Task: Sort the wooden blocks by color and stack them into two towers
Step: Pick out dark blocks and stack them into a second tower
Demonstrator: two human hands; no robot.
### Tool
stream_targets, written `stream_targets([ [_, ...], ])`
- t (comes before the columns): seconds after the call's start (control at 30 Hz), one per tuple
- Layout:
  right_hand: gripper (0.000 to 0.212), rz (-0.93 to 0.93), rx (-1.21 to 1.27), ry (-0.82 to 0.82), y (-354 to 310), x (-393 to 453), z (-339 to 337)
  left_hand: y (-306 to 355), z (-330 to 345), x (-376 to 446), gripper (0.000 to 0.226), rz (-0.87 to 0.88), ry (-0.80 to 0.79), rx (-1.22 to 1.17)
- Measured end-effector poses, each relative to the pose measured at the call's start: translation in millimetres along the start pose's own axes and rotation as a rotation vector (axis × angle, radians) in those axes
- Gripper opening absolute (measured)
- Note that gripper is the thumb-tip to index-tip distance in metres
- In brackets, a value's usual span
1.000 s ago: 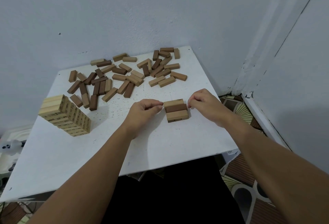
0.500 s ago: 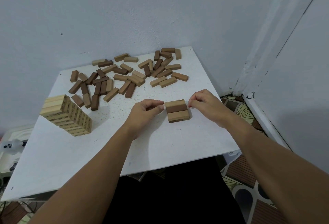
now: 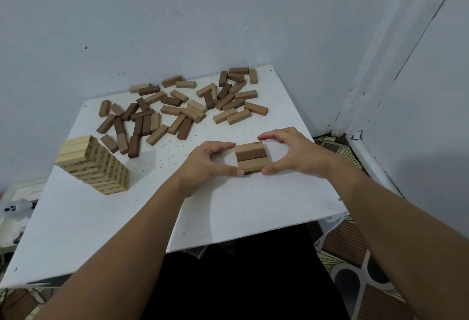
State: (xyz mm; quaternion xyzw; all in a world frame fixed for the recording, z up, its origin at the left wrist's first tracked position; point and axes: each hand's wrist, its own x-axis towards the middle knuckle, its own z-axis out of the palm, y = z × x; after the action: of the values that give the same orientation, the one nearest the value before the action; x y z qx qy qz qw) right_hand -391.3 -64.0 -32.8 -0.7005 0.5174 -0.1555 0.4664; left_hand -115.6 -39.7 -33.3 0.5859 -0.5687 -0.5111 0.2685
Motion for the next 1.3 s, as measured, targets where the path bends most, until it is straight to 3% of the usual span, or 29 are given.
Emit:
stream_targets([
  [0.43, 0.075, 0.0, 0.027, 0.002, 4.3, 3.1, 1.7, 3.7, 2.3, -4.8, 0.066, 0.015, 0.014, -0.026],
  [1.3, 0.083, 0.023, -0.003, 0.003, 1.9, 2.8, 1.7, 4.6, 3.5, -5.2, 0.073, 0.012, 0.026, 0.033],
])
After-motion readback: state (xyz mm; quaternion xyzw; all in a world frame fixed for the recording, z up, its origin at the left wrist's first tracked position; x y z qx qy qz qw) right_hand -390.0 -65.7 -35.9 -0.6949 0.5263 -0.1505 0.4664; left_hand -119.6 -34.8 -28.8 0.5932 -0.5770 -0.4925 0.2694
